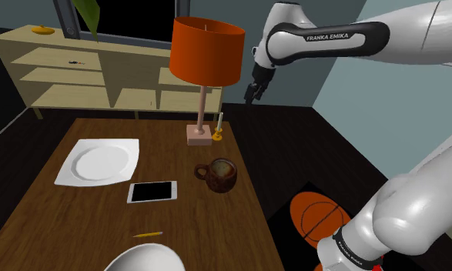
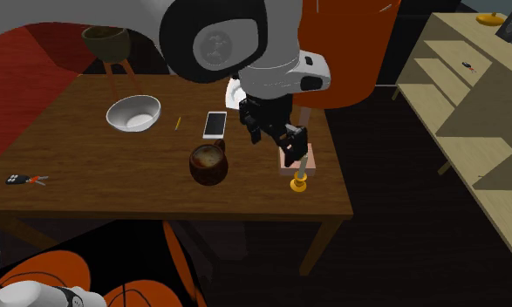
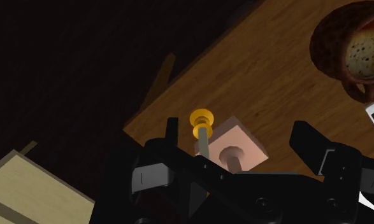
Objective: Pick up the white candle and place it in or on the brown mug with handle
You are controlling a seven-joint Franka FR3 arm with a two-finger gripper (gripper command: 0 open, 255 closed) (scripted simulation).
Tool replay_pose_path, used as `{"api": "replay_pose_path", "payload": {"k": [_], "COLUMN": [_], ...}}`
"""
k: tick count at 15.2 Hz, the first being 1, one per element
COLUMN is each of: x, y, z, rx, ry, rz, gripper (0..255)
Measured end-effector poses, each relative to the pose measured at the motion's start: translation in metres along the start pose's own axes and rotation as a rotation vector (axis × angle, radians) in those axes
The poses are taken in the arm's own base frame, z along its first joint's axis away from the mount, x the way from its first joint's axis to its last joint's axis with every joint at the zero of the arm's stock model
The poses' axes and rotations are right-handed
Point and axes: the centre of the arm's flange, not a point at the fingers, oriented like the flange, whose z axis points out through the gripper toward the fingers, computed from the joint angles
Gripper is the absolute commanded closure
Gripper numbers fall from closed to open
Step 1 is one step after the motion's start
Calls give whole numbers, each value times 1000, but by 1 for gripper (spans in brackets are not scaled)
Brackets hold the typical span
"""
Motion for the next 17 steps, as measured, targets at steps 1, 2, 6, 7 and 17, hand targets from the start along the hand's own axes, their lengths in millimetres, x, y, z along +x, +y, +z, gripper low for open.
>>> {"api": "replay_pose_path", "payload": {"k": [1, 2, 6, 7, 17], "x": [12, 24, 65, 74, 128], "y": [3, 7, 15, 11, 10], "z": [8, 17, 45, 56, 129], "rx": [5, 8, 25, 30, 59], "ry": [-2, -2, -5, -11, -34], "rz": [-12, -22, -66, -79, -143], "gripper": [0, 0, 0, 0, 0]}}
